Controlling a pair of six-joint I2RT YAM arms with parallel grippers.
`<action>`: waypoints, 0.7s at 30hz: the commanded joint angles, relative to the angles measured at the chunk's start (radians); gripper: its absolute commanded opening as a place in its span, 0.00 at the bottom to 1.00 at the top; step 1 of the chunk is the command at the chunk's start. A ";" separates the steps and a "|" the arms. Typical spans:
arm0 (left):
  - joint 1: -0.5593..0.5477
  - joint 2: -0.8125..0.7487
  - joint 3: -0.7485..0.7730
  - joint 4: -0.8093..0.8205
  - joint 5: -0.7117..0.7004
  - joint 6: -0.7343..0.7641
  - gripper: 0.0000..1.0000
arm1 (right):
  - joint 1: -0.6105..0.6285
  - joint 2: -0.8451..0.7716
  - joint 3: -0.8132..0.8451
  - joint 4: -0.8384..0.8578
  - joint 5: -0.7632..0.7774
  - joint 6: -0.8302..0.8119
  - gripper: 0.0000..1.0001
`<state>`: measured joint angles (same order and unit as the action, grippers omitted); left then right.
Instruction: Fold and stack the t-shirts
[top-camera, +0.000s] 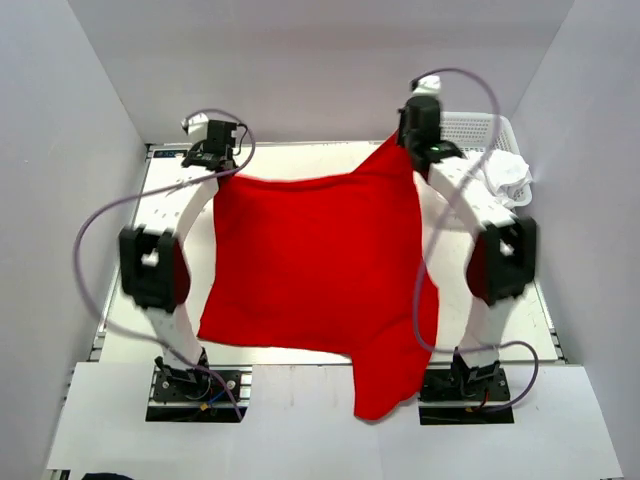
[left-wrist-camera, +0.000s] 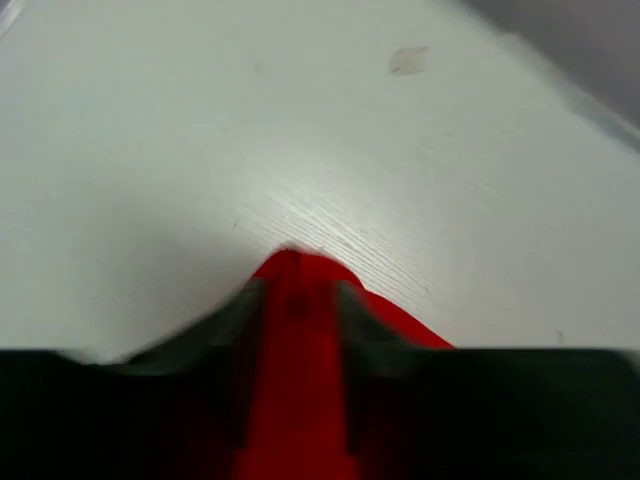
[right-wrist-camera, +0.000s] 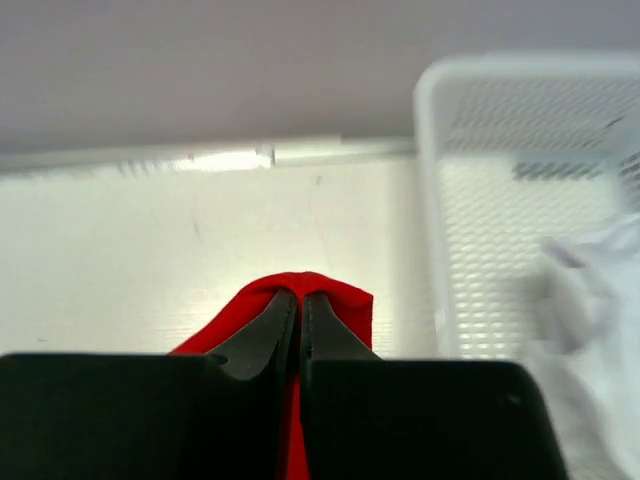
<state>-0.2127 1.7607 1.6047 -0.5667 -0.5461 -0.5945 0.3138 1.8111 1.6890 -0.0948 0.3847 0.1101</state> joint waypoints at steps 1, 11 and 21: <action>0.068 0.138 0.078 -0.022 -0.028 -0.030 0.56 | 0.001 0.202 0.130 -0.043 -0.021 0.057 0.02; 0.088 0.206 0.143 0.042 0.123 0.028 0.99 | 0.034 0.302 0.200 -0.085 -0.122 0.085 0.90; 0.058 0.120 -0.139 0.185 0.460 0.081 0.99 | 0.059 0.035 -0.262 -0.221 -0.168 0.306 0.90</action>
<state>-0.1463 1.9118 1.5314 -0.4335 -0.2623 -0.5285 0.3691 1.9030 1.5196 -0.2615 0.2386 0.3199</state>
